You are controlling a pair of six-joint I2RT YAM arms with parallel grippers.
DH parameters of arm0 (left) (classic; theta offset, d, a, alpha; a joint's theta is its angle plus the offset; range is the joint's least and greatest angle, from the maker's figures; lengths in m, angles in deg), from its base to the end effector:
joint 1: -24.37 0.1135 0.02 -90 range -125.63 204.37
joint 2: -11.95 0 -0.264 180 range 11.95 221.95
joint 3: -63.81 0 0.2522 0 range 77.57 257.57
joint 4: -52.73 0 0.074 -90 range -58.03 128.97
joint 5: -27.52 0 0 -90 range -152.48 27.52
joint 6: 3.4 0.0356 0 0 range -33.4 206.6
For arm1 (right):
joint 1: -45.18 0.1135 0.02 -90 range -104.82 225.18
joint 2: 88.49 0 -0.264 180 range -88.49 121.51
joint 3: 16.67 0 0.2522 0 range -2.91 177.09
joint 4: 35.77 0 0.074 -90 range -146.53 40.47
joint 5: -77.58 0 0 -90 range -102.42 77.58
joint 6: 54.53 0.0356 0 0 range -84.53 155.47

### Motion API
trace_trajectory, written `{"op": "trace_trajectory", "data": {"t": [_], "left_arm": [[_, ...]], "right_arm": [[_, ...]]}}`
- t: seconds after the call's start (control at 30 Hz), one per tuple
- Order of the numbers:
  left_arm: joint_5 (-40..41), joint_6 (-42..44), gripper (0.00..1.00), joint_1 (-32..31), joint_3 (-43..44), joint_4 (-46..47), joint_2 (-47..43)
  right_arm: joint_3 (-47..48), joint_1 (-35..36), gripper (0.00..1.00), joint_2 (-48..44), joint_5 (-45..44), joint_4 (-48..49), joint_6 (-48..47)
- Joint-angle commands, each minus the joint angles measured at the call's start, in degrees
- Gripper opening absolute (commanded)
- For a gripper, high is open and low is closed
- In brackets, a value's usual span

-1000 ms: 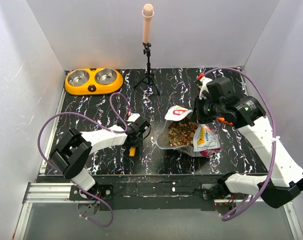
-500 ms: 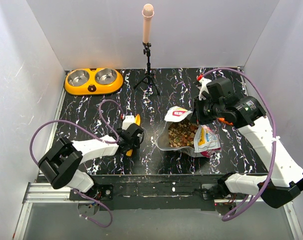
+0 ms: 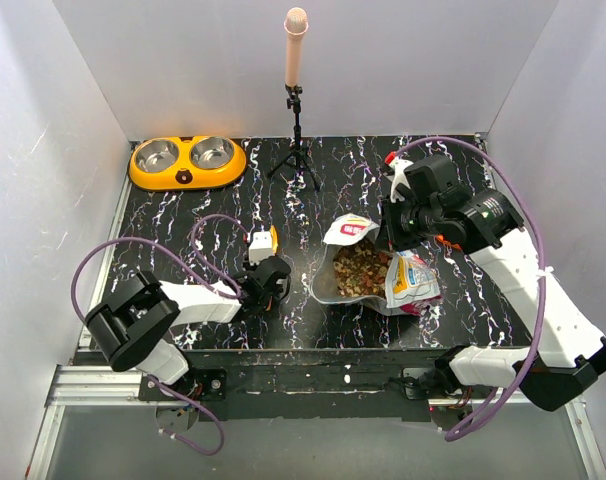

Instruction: Serve the pet food

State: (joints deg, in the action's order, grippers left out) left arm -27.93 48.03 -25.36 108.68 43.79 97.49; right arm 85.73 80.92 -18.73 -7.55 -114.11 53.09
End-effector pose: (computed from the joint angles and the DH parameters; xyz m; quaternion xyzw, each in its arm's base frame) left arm 0.1820 -0.1836 0.1336 -0.0149 0.9019 -0.0296 0.4307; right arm 0.1748 0.1295 0.4189 -0.1615 0.9113 0.2043 0.3189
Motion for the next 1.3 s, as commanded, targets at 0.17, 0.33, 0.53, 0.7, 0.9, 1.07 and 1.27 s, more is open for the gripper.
{"op": "trace_trajectory", "data": {"t": [0.17,0.33,0.53,0.7,0.9,1.07,1.27], "left_arm": [[-0.44,0.25,0.05,-1.06,-5.62,10.29,6.22],[-6.05,-1.86,0.0,-0.98,-0.89,-0.3,1.15],[-22.74,-11.52,0.0,-0.36,11.92,-28.47,-16.43],[-29.35,-19.34,0.0,0.87,30.11,-57.33,-24.53],[-43.13,-25.67,0.0,1.57,48.59,-72.23,-26.38],[-59.47,-36.82,0.0,1.57,47.56,-66.19,-29.46],[-66.88,-42.02,0.0,1.4,46.49,-58.2,-24.64]], "right_arm": [[2.33,0.38,0.01,1.26,0.15,2.52,-0.32],[3.64,0.38,0.01,1.52,-0.29,2.09,1.44],[5.23,0.38,0.01,1.44,-4.51,2.08,1.71],[5.84,0.38,0.01,1.08,-7.94,3.14,1.1],[6.63,0.38,0.01,1.26,-12.94,5.86,-1.98],[7.33,0.38,0.01,1.61,-13.22,9.11,-2.51],[6.02,0.38,0.01,0.38,-10.75,12.37,-2.33]]}}
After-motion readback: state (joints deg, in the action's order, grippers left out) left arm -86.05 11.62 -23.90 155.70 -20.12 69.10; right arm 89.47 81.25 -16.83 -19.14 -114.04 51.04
